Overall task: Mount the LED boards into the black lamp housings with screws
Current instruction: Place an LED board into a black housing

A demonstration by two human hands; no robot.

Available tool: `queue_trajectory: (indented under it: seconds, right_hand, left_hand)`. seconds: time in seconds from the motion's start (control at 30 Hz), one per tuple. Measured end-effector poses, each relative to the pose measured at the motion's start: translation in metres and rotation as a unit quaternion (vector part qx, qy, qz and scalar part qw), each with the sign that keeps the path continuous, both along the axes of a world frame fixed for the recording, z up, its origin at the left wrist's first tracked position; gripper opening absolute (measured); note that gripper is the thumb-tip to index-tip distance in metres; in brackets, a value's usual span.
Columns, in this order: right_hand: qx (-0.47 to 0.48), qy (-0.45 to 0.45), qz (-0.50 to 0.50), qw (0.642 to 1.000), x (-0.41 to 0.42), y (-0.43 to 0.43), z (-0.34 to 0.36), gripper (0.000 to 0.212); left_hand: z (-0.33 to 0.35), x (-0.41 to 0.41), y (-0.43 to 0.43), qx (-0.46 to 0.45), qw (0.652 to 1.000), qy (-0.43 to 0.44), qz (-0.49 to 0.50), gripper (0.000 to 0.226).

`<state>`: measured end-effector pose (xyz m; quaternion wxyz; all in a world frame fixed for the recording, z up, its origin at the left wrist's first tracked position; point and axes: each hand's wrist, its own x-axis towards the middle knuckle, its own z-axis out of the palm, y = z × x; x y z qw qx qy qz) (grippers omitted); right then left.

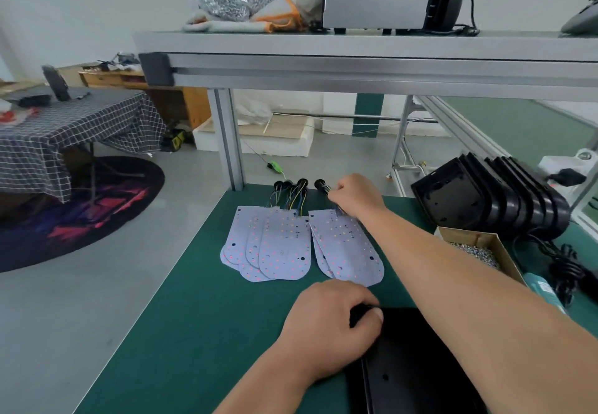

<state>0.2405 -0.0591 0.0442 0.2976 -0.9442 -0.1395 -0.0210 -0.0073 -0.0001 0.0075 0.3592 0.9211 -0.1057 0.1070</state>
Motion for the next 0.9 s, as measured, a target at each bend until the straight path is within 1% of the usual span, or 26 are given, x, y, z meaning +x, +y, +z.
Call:
queue_trajectory:
  seconds: [0.1, 0.13, 0.2, 0.27, 0.3, 0.33, 0.37, 0.43, 0.47, 0.5, 0.53, 0.57, 0.6, 0.63, 0.7, 0.77, 0.83, 0.9]
  right_hand:
    - [0.145, 0.015, -0.04, 0.988, -0.005, -0.021, 0.003, 0.026]
    - [0.179, 0.014, -0.049, 0.983, -0.007, -0.028, 0.004, 0.026]
    - [0.227, 0.027, -0.05, 0.972, -0.013, -0.045, 0.009, 0.022]
    - [0.267, 0.087, -0.017, 0.96, -0.02, -0.061, 0.009, 0.018]
    - [0.268, 0.113, 0.002, 0.957, -0.025, -0.067, 0.007, 0.016]
    - [0.248, 0.123, 0.016, 0.961, -0.03, -0.071, 0.006, 0.014]
    - [0.211, 0.115, 0.024, 0.97, -0.033, -0.073, 0.006, 0.014]
    - [0.082, 0.044, 0.026, 0.995, -0.034, -0.071, 0.006, 0.019]
    - [0.014, -0.001, 0.022, 1.0, -0.035, -0.07, 0.007, 0.021]
    - [-0.029, -0.039, 0.018, 0.999, -0.037, -0.067, 0.009, 0.023]
    - [-0.04, -0.06, 0.016, 0.997, -0.038, -0.065, 0.009, 0.025]
    - [-0.025, -0.062, 0.017, 0.998, -0.037, -0.064, 0.01, 0.026]
    - [0.017, -0.048, 0.017, 0.999, -0.035, -0.065, 0.009, 0.026]
    - [0.078, -0.026, 0.016, 0.996, -0.033, -0.066, 0.008, 0.025]
    - [0.207, 0.025, 0.006, 0.978, -0.031, -0.069, 0.006, 0.022]
    - [0.291, 0.067, -0.012, 0.954, -0.03, -0.074, 0.001, 0.019]
    - [0.326, 0.091, -0.021, 0.941, -0.029, -0.076, -0.003, 0.013]
    - [0.335, 0.108, -0.025, 0.936, -0.028, -0.077, -0.001, 0.004]
  left_hand:
    - [0.001, 0.0, -0.001, -0.002, 1.0, 0.006, 0.0, 0.029]
    - [0.001, 0.0, -0.001, -0.006, 1.0, 0.006, 0.001, 0.028]
    - [0.001, 0.0, 0.0, -0.014, 1.0, 0.007, 0.002, 0.027]
    - [0.001, -0.001, 0.001, -0.021, 1.0, 0.012, 0.003, 0.029]
    - [0.001, -0.001, 0.001, -0.024, 1.0, 0.015, 0.003, 0.031]
    - [0.001, -0.001, 0.001, -0.023, 1.0, 0.017, 0.005, 0.032]
    - [0.002, -0.001, 0.001, -0.02, 1.0, 0.019, 0.006, 0.034]
    - [0.002, -0.001, 0.0, -0.017, 1.0, 0.022, 0.008, 0.036]
    - [0.002, -0.001, 0.0, -0.018, 1.0, 0.023, 0.009, 0.036]
    - [0.002, -0.001, 0.0, -0.02, 0.999, 0.024, 0.011, 0.034]
    - [0.002, -0.001, 0.0, -0.02, 0.999, 0.023, 0.014, 0.031]
    - [0.002, 0.0, -0.001, -0.019, 1.0, 0.019, 0.016, 0.029]
    - [0.001, 0.001, -0.001, -0.019, 1.0, 0.014, 0.019, 0.028]
    - [0.001, 0.002, -0.001, -0.021, 0.999, 0.011, 0.022, 0.027]
    - [-0.001, 0.004, 0.0, -0.029, 0.999, 0.012, 0.025, 0.026]
    - [-0.002, 0.005, 0.001, -0.032, 0.999, 0.015, 0.024, 0.029]
    - [-0.002, 0.006, 0.001, -0.029, 0.999, 0.017, 0.02, 0.031]
    - [-0.002, 0.006, 0.0, -0.017, 0.999, 0.02, 0.018, 0.032]
